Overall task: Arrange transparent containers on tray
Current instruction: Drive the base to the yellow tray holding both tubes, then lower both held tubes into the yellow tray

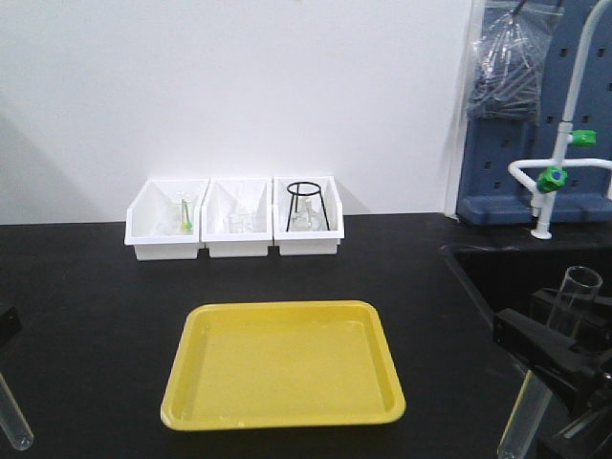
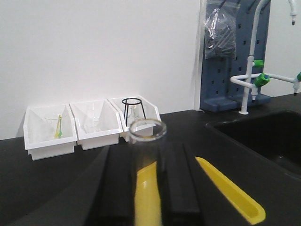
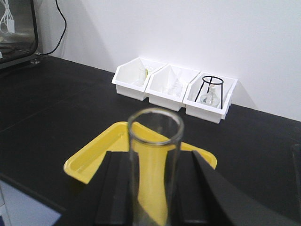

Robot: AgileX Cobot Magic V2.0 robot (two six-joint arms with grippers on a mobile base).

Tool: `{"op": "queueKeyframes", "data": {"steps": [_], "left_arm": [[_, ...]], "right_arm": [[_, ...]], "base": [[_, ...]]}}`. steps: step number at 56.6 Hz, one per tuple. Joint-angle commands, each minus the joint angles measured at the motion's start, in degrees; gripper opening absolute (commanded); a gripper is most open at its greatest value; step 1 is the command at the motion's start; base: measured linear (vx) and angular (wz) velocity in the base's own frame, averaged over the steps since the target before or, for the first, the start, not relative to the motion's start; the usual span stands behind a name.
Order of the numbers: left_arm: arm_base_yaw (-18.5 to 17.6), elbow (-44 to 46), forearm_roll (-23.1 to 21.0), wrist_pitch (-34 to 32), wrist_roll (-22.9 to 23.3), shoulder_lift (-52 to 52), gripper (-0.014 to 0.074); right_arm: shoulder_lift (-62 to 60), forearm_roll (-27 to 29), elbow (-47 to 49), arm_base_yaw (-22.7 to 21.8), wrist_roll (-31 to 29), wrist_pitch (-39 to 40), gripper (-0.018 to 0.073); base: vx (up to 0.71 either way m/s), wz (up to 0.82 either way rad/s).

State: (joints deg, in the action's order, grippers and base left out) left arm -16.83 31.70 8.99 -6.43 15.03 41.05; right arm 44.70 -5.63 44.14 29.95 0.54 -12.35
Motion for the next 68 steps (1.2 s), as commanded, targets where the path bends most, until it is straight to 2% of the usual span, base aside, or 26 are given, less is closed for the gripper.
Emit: {"op": "queueKeyframes", "data": {"steps": [1,68], "left_arm": [[-0.3,1.8,-0.6,-4.7,0.2,-0.3,0.0014],[-0.3,1.8,-0.6,-4.7,0.2,-0.3,0.0014]], "right_arm": [[-0.4,-0.7,1.8,-0.2,-0.5,4.8,-0.0001],[-0.4,-0.7,1.8,-0.2,-0.5,4.8,-0.0001]], "base": [[0.28,0.1],[0.19,0.05]]}}
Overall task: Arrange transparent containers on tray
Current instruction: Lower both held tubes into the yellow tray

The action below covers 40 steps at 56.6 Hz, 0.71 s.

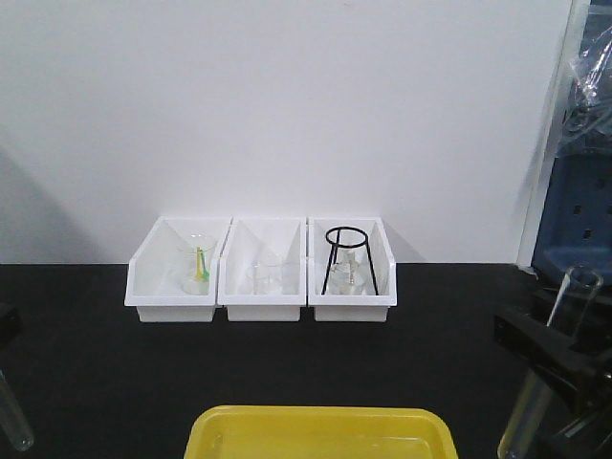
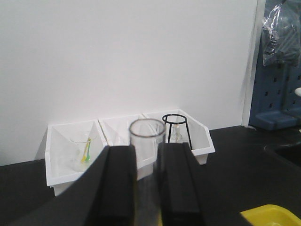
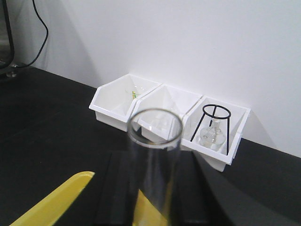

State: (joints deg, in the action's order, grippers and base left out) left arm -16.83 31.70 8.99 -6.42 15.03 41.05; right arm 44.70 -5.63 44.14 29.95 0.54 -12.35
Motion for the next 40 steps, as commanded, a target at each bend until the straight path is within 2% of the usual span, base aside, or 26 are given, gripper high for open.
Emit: {"op": "queueKeyframes", "data": {"steps": [1,40], "left_arm": [[-0.3,1.8,-0.6,-4.7,0.2,-0.3,0.0014],[-0.3,1.8,-0.5,-3.8,0.3,-0.3,0.0014]], "right_arm": [[-0.4,-0.7,1.8,-0.2,-0.5,4.8,-0.0001],[0.1,0.5,1.8,-0.2,0.8,2.7,-0.0001]], "base": [[0.07,0.02],[0.01,0.0]]}}
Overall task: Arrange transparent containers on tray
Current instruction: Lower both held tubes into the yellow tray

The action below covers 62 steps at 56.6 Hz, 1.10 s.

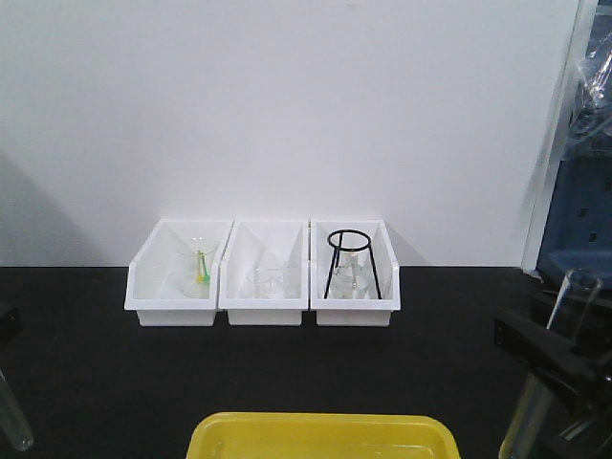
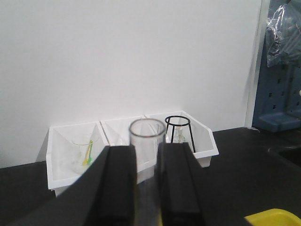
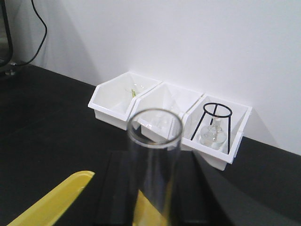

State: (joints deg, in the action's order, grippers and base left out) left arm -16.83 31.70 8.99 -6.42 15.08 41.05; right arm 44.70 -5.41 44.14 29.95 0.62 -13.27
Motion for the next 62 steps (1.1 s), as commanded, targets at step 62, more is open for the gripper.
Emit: {"op": "queueKeyframes", "data": {"steps": [62], "left_arm": [[-16.3,26.4,-8.7,9.9,4.9,57.0,0.0031]], "right_arm": [[51.9,0.2,15.9,-0.3,15.8,0.1,0.0002]], "base": [[0.0,0.0]]}}
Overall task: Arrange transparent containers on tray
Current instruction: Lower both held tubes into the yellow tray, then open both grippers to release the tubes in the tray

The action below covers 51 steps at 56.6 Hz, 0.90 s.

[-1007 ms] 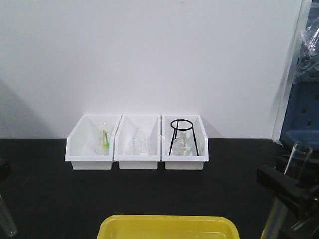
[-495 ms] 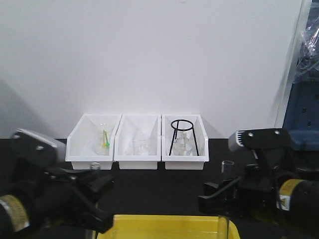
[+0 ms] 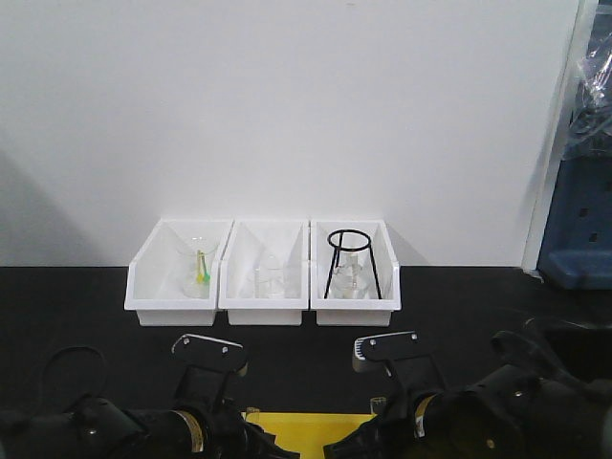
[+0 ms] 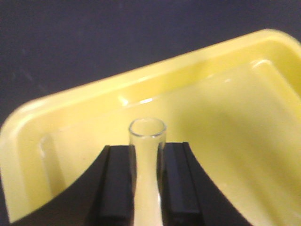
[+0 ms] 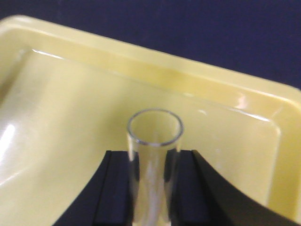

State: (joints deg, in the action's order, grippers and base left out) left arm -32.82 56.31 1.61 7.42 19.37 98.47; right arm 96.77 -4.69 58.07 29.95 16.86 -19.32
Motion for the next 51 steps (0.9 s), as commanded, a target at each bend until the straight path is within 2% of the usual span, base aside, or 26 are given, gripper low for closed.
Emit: {"op": "queueKeyframes", "data": {"steps": [1,15,25,38,51], "left_arm": [[-0.3,1.8,-1.3,-4.0,0.6,0.0,0.0031],[-0.3,1.8,-1.6,-3.7,0.6,4.6,0.0045],[-0.3,1.9,-2.2,-3.3,0.8,6.2,0.0077],[-0.2,1.9,-2.2,-3.1,2.0,6.2,0.019],[-0.2,1.9,-2.2,-2.7,1.9,6.2,0.0386]], "right_arm": [[0.2,-0.5,2.0,-0.3,-0.4,6.3,0.0003],[3.7,-0.5,1.9,-0.3,-0.4,7.3,0.0017],[4.4,-0.5,1.8,-0.3,-0.6,6.7,0.0076],[4.5,-0.5,1.8,-0.2,-0.6,6.4,0.0251],[4.5,-0.5,1.8,-0.2,-0.6,4.5,0.0445]], "base": [[0.0,0.0],[0.0,0.0],[0.0,0.0],[0.0,0.0],[0.0,0.0]]}}
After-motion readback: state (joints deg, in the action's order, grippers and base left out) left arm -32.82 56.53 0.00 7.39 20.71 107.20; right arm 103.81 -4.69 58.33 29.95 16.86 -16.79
